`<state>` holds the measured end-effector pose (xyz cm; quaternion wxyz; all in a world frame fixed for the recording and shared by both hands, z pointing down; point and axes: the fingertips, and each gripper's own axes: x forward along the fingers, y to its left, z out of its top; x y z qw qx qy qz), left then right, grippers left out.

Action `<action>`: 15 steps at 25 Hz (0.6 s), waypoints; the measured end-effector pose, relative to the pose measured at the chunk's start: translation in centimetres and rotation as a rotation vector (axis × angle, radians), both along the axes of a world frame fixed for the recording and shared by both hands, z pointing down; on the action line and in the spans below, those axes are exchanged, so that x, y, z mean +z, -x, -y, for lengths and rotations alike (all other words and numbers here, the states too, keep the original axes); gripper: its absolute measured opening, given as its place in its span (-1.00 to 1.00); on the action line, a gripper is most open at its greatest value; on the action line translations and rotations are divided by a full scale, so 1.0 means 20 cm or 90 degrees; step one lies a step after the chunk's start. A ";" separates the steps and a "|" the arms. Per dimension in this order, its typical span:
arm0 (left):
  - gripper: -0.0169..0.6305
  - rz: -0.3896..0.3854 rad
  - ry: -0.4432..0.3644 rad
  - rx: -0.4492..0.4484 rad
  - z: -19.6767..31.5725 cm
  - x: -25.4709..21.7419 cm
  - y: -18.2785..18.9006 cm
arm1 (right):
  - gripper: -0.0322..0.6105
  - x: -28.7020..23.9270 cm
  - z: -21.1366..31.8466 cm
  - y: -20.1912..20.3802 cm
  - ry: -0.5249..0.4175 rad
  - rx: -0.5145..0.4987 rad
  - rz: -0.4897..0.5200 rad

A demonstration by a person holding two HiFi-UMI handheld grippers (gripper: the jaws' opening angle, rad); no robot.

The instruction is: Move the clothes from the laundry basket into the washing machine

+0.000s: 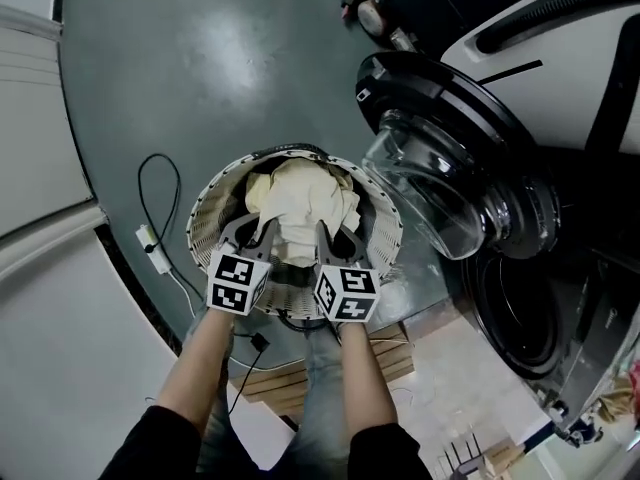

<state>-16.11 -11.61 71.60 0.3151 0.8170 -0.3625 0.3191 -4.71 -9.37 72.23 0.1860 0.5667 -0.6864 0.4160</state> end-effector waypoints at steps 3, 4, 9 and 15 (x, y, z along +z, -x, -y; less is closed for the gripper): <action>-0.82 0.004 -0.038 0.015 0.01 -0.24 0.01 | -0.71 -0.24 0.01 0.01 -0.037 -0.008 -0.008; -0.82 0.002 -0.048 0.017 0.01 -0.33 0.01 | -0.71 -0.33 0.02 0.01 -0.050 -0.009 -0.012; -0.82 -0.037 -0.096 0.015 0.08 -0.81 0.00 | -0.71 -0.84 0.08 0.00 -0.120 0.014 -0.024; -0.82 -0.078 -0.167 0.040 0.26 -1.41 -0.02 | -0.72 -1.46 0.25 -0.02 -0.212 0.047 -0.034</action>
